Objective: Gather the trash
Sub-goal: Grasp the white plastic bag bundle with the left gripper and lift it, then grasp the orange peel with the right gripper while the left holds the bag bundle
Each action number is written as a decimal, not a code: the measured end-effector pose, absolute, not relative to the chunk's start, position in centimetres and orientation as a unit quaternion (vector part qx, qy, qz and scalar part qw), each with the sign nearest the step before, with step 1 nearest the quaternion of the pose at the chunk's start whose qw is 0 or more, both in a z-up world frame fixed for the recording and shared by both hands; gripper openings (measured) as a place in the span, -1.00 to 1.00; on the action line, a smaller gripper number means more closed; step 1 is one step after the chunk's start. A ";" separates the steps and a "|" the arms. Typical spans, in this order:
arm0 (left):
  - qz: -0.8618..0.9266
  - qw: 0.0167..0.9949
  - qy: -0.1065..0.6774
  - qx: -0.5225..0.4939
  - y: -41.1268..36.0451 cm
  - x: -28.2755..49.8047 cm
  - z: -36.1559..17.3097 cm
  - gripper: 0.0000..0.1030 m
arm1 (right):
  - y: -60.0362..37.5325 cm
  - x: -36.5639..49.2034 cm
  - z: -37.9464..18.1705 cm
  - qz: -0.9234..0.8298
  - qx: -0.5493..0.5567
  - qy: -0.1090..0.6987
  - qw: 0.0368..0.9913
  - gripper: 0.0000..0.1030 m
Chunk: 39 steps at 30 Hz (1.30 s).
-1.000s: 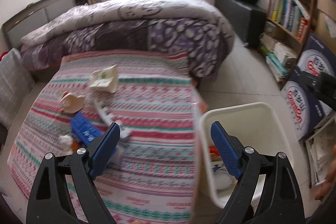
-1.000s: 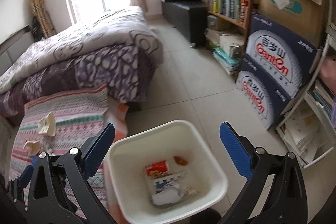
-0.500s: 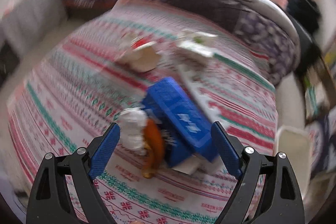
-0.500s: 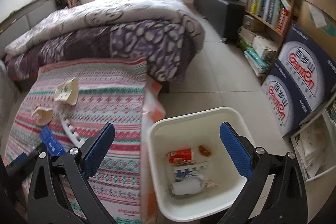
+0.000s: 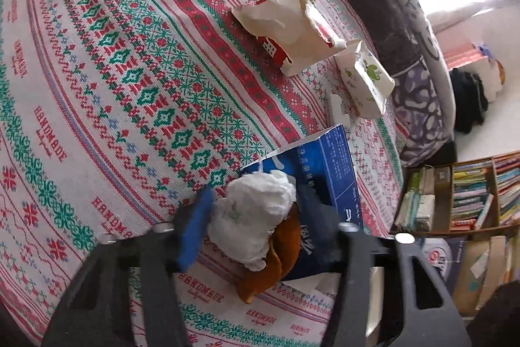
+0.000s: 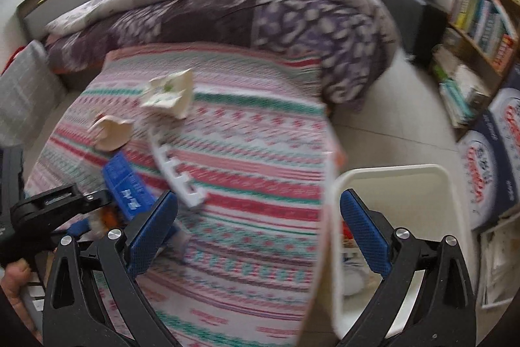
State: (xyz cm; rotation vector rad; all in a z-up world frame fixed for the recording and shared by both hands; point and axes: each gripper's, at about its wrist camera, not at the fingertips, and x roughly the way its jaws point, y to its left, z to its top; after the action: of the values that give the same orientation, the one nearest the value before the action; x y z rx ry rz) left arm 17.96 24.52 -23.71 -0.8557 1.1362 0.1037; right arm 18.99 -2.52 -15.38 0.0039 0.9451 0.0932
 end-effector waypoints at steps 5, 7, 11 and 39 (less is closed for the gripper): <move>0.050 0.748 0.516 -0.415 26.5 16.6 -23.5 -0.16 | 1.2 19.5 -16.9 0.088 -0.024 0.470 0.878 0.86; 0.058 0.749 0.510 -0.419 27.7 16.0 -23.1 -0.17 | 2.3 19.7 -17.4 0.099 -0.033 0.473 0.875 0.86; 0.072 0.750 0.495 -0.433 30.1 14.7 -22.2 -0.18 | 4.6 19.8 -18.1 0.127 -0.050 0.480 0.866 0.86; 0.237 0.738 0.492 -0.397 42.0 7.6 -22.5 -0.17 | 18.4 14.3 -20.1 0.307 -0.142 0.441 0.831 0.86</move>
State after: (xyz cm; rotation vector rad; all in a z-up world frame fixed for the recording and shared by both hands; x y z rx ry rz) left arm 7.59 41.98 -22.51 -0.8712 1.0795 0.5211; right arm 14.35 18.38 -20.14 -0.3017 0.9354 0.6511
